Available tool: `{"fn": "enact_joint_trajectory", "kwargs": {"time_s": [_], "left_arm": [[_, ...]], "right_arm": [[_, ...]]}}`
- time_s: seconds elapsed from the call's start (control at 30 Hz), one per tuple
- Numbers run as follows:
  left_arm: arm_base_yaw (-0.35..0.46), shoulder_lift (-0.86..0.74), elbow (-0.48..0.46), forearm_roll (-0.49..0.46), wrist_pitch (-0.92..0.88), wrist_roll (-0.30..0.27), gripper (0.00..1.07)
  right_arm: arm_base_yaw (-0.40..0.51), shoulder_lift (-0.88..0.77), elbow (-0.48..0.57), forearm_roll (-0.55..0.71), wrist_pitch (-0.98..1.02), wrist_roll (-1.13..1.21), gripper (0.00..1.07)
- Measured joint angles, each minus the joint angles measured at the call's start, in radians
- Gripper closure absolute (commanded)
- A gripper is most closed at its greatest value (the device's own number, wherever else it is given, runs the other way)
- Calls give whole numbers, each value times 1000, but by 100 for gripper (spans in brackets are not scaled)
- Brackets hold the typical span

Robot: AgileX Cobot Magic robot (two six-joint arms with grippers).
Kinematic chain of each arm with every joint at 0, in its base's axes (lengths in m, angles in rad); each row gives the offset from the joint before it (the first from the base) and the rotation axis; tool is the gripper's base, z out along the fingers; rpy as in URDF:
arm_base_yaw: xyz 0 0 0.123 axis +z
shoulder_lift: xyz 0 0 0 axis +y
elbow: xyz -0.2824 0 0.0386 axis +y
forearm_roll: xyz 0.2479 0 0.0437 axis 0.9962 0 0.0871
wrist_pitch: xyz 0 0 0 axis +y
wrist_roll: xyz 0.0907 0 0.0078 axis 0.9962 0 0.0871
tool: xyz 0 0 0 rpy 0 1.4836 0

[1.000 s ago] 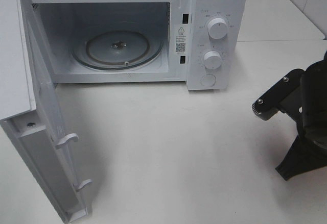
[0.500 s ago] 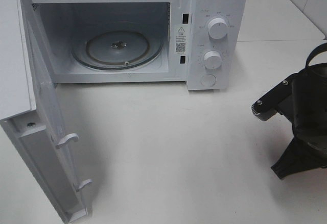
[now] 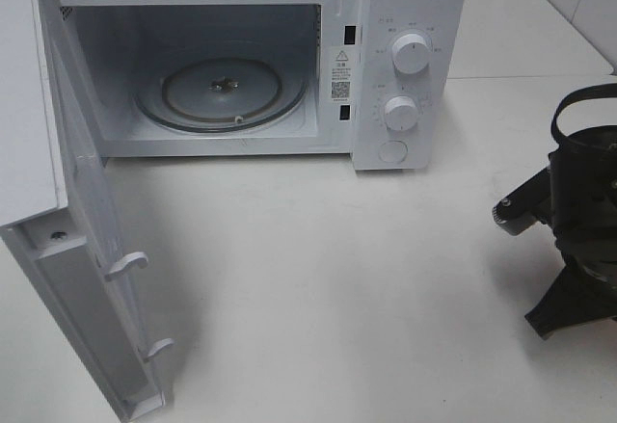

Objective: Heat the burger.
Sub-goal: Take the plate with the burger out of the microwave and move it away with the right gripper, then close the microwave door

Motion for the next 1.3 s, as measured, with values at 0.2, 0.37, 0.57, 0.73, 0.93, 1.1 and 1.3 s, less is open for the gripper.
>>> {"fn": "enact_joint_trajectory", "kwargs": {"time_s": [0.2,0.37,0.57,0.73,0.93,1.1,1.3], "left_arm": [[0,0,0,0,0,0,7],[0,0,0,0,0,0,7],[0,0,0,0,0,0,7],[0,0,0,0,0,0,7],[0,0,0,0,0,0,7],[0,0,0,0,0,0,7],[0,0,0,0,0,0,7]], "right_arm": [[-28,47,0,-5,-41,26,101],[-40,94,-1,-30,-75,73,100],[-40,149,-2,-85,-74,151,99],[-47,194,-2,-121,-74,210,97],[-48,202,-2,-126,-65,232,85],[-48,193,-2,-98,-48,213,69],[-48,88,-1,-14,-69,151,55]]}}
